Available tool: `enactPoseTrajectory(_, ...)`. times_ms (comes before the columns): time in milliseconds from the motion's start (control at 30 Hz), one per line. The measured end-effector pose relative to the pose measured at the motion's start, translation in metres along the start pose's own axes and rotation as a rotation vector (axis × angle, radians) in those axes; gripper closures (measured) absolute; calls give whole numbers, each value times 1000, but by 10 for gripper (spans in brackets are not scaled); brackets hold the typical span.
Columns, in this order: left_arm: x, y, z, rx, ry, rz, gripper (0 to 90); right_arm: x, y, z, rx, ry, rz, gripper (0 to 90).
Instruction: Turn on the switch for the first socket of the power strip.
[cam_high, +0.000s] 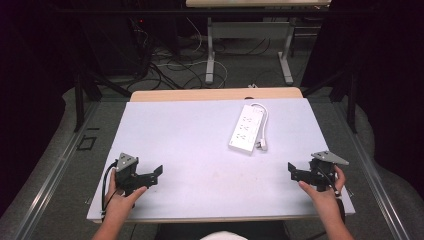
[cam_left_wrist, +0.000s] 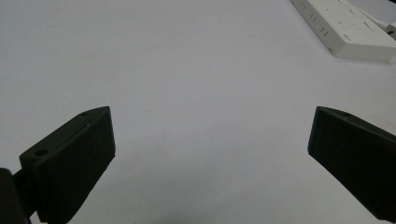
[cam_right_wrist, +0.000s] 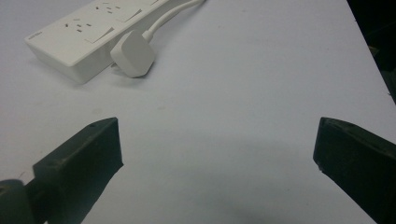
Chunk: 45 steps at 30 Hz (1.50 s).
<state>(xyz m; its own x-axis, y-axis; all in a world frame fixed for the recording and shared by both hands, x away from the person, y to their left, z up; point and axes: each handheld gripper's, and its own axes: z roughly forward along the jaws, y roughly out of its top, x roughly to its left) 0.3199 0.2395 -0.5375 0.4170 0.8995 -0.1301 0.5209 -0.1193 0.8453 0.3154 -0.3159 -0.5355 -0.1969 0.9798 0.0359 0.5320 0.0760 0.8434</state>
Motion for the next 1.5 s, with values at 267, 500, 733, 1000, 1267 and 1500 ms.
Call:
enactPoseTrajectory(267,0,0,0,1,-16,-15,5,6,1,0,-10,2,-26,0)
enactPoseTrajectory(500,0,0,-3,-10,-19,-36,6,16,4,1,-24,13,-62,0)
enactPoseTrajectory(733,-1,0,-3,-6,-11,-32,7,23,8,3,-15,37,-79,2)
enactPoseTrajectory(1000,0,-1,-4,-6,-4,-40,10,27,18,3,-9,71,-93,43)
enactPoseTrajectory(1267,-1,-1,-3,-20,5,-41,14,31,29,1,19,98,-127,139)
enactPoseTrajectory(1500,-2,-2,-4,-16,7,-38,15,33,42,4,25,120,-135,141)
